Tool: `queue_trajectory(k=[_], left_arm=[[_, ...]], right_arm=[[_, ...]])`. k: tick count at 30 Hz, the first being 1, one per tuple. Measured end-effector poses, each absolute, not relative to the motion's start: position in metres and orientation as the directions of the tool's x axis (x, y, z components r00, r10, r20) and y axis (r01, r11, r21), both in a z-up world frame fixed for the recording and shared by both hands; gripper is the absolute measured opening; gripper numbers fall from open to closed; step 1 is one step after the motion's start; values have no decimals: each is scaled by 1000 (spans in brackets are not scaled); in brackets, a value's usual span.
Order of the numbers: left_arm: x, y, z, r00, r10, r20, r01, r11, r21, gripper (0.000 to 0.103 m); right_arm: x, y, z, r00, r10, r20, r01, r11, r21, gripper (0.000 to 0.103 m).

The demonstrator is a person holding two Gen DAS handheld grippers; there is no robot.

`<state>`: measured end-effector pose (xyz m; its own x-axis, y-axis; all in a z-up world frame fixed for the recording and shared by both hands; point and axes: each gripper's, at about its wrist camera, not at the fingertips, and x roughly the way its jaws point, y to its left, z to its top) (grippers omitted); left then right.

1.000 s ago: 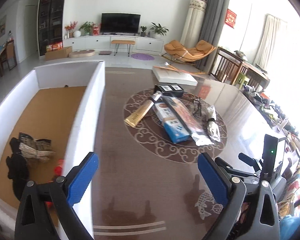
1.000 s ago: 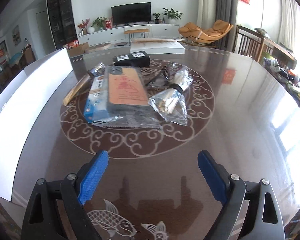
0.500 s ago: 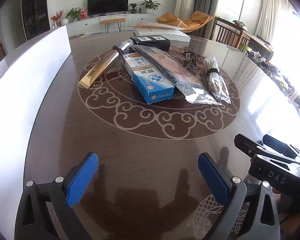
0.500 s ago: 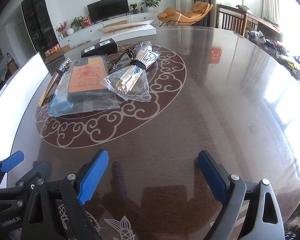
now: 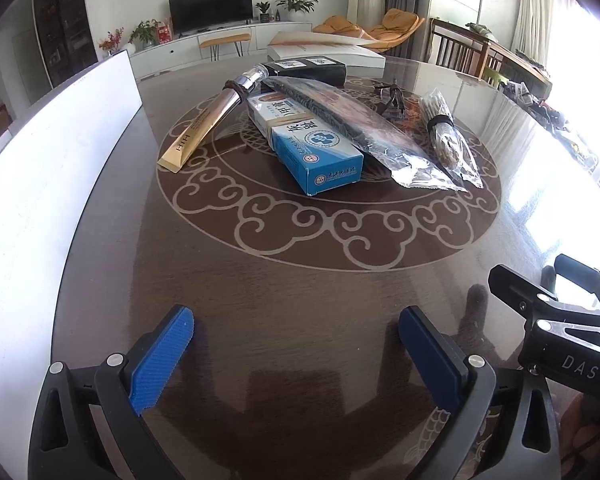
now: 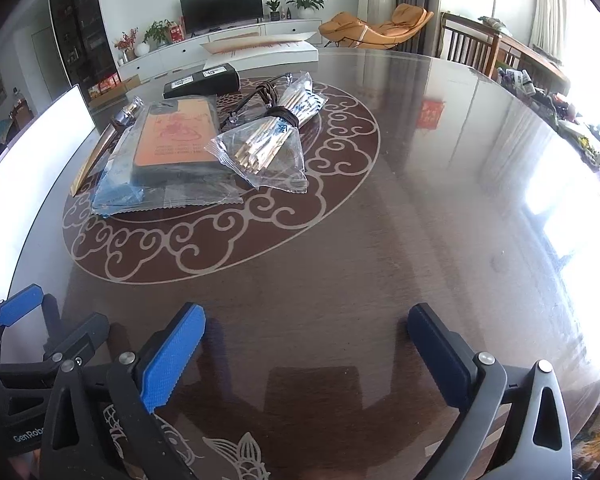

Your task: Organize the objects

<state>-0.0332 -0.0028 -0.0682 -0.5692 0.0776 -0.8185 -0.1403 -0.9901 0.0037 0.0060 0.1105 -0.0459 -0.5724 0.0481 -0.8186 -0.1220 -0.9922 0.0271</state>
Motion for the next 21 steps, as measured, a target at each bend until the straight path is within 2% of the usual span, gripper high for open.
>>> queue_trajectory(k=[21], left_arm=[[-33,-4,-68,-570,78,-818,-140,-990,2,103]], right_arm=[[5,106,-48,-566,71,-822,-118,-993,-4,103]])
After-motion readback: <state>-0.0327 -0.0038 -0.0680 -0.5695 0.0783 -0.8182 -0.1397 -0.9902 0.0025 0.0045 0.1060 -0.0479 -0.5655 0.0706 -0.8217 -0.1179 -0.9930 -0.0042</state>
